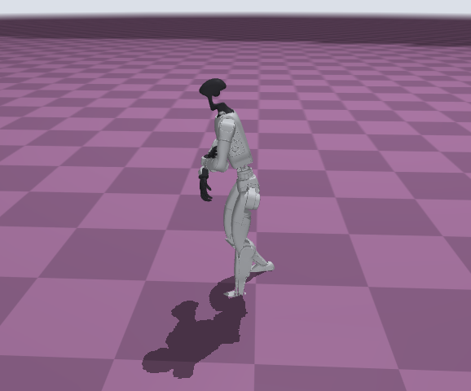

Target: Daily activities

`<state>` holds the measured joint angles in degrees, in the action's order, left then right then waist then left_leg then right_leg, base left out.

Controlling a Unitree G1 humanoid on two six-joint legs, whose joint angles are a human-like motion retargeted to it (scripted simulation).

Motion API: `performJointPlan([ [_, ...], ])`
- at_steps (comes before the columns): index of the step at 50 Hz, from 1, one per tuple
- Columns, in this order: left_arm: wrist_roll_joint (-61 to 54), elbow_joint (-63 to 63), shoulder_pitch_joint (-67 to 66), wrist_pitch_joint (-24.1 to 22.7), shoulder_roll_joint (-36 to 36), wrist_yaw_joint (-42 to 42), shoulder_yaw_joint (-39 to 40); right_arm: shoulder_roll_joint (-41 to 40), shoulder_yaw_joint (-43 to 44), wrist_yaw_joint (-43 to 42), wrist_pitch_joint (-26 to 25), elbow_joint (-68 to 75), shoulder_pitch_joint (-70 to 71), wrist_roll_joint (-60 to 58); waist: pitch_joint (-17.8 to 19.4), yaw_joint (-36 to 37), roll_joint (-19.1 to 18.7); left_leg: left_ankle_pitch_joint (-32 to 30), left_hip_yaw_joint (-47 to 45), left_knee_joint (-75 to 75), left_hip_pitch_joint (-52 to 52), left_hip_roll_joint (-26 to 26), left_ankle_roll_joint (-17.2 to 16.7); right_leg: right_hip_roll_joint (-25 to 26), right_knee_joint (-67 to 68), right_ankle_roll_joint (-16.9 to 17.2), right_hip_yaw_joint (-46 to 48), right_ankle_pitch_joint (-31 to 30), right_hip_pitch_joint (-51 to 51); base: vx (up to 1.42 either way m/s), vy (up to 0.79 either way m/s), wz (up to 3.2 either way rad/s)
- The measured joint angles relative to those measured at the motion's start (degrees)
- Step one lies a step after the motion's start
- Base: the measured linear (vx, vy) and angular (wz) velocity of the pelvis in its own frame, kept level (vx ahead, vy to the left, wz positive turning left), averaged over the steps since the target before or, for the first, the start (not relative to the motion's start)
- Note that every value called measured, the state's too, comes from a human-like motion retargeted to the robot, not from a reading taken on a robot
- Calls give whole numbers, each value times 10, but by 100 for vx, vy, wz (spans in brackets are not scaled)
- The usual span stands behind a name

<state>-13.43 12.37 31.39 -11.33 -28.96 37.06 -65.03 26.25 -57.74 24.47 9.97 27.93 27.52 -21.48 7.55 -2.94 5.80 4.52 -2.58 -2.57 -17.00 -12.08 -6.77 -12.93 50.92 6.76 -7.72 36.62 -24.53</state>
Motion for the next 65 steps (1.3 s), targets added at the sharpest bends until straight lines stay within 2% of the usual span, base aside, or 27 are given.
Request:
performJointPlan([
  [3,-11,21,42,6,4,9,-15,18,-4,3,7,-23,9,17,7,-12,-1,3,-80,12,-24,13,6,-6,-1,-9,25,32,4,-36,-19,166],
  [7,-16,24,86,20,13,18,-26,55,0,-2,17,-65,23,45,13,-43,-11,50,-252,-2,-26,44,53,-16,-1,-22,71,57,-3,-39,-13,144],
  [10,-19,7,95,37,23,30,-23,82,13,-7,20,-92,24,70,24,-57,-17,91,-300,-5,-20,59,65,-15,3,-22,94,46,-11,-38,-9,61],
  [13,-26,-16,85,53,38,45,-13,103,32,-13,22,-113,10,94,33,-67,-14,129,-296,30,-9,69,81,-17,0,-17,101,23,-16,-34,-9,8],
  [15,-39,-35,85,60,53,63,-1,123,54,-16,21,-136,-4,114,57,-60,-25,230,-281,214,-33,128,96,5,-28,-17,107,-1,11,-29,-7,-38],
  [18,-53,-50,63,64,72,70,12,118,73,-32,21,-142,-33,125,58,-64,-8,304,-245,403,-32,151,122,8,-28,-15,91,-18,8,-28,-9,-46],
  [20,-69,-63,55,65,85,77,22,111,91,-43,19,-144,-50,130,65,-54,-24,358,-201,536,-32,189,127,50,-47,-21,94,-35,18,-26,-7,-76],
  [22,-85,-79,53,66,106,79,27,101,106,-54,13,-135,-62,130,69,-37,-62,382,-154,601,-20,224,116,110,-92,-30,106,-69,30,-26,-7,-83],
  [25,-99,-97,50,65,135,73,25,78,120,-75,4,-105,-72,128,62,-28,-85,380,-115,581,15,211,97,145,-134,-32,115,-107,28,-26,-6,-33],
  [27,-99,-103,56,62,149,70,19,59,124,-89,0,-78,-69,123,56,-29,-86,375,-109,516,36,187,90,145,-152,-27,123,-123,22,-26,-4,14],
  [30,-89,-102,73,54,161,60,8,33,125,-108,-5,-36,-57,117,48,-31,-77,368,-122,416,52,156,93,127,-164,-14,137,-140,7,-26,-1,45],
  [35,-67,-82,99,40,165,50,-4,-2,116,-119,-3,17,-35,111,39,-21,-62,302,-128,305,59,125,87,93,-169,-13,166,-138,6,-25,-1,48],
  [49,-25,-61,129,10,189,31,2,-7,102,-95,14,75,-23,82,32,16,-53,211,-92,197,53,78,69,39,-175,-24,220,-125,26,-14,-2,50],
  [65,-20,-63,143,-16,225,7,10,0,121,-123,42,52,-16,102,48,15,-63,168,-77,143,44,65,57,22,-175,-29,243,-137,10,-4,0,24],
])
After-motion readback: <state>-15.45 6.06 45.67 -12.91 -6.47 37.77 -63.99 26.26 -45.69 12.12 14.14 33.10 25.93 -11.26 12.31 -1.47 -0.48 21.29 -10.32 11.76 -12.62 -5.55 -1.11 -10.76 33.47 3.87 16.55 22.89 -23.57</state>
